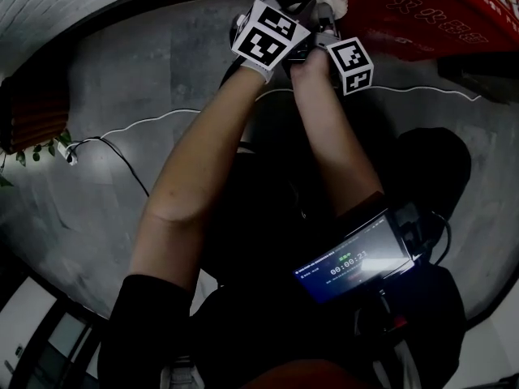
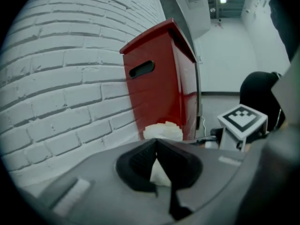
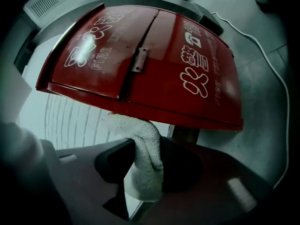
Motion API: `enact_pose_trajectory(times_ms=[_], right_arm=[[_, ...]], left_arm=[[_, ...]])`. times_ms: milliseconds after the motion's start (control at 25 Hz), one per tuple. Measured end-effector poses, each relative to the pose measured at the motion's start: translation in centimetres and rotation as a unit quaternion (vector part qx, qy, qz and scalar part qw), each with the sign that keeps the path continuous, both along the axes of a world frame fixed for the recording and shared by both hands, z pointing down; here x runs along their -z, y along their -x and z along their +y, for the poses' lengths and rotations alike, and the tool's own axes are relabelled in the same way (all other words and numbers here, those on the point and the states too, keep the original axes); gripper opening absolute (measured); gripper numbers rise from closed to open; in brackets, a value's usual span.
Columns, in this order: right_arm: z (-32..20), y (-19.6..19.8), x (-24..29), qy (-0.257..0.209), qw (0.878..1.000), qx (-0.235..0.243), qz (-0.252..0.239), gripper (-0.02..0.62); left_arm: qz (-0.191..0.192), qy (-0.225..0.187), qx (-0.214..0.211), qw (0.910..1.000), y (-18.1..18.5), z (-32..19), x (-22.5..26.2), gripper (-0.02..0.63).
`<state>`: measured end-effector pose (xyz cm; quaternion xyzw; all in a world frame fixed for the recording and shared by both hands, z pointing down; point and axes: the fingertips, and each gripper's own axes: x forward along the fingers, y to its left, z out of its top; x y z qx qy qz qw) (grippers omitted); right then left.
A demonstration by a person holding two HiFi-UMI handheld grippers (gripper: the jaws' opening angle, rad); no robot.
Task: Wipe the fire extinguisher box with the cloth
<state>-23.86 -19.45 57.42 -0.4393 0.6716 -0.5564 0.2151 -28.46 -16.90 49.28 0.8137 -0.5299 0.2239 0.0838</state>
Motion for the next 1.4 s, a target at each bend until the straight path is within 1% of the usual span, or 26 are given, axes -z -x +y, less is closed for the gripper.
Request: enact_pose_trajectory(times_ms=[120,320,520,680,920,1040,1120,1200,1280,1400], right_arm=[[0.3,-0.2,-3.3,0.030,0.999,-0.007,-0.011,0.150],[1.0,-0.6,-8.5,0.077,0.996,-0.023,-0.034,0.150],[1.1,-1.1,-13.0,0.106,0.993,-0.029,-0.038,0.150],[1.1,-1.1,-16.0,0.118,0.992,-0.020,-0.033,0.150],[2.2,-1.6,-20.1,0.168,0.985,-0.018,-0.024,0.150],[2.6,-0.2,-19.6,0.170,0.984,0.006,-0.047,0.149],[2.7,1.6,-17.5,0.156,0.985,0.027,-0.066,0.150],[2.7,3.5,-14.3,0.133,0.986,0.041,-0.088,0.150],[2.0,5.2,-10.3,0.106,0.988,0.045,-0.106,0.150],[-0.4,6.5,-3.6,0.050,0.992,0.043,-0.109,0.150]], left_arm=[[0.000,0.011,0.004,0.9999,0.1,-0.3,-1.2,0.003],[-0.005,0.027,-0.004,0.9996,-0.3,-0.4,-2.5,0.003],[-0.009,0.041,-0.009,0.9991,-0.6,-0.4,-3.9,0.003],[-0.004,0.039,-0.012,0.9992,-0.5,-0.6,-3.8,0.003],[0.008,0.032,-0.006,0.9994,-0.1,-0.6,-3.1,0.003],[0.007,0.024,-0.001,0.9997,0.6,-0.9,-2.2,0.003],[0.000,0.013,0.009,0.9999,1.8,-1.4,-1.0,0.003],[-0.007,-0.005,0.026,0.9996,3.6,-1.9,0.8,0.003],[-0.014,-0.024,0.046,0.9986,5.6,-2.4,3.2,0.003],[-0.047,-0.055,0.053,0.9959,7.7,-2.9,7.5,0.003]])
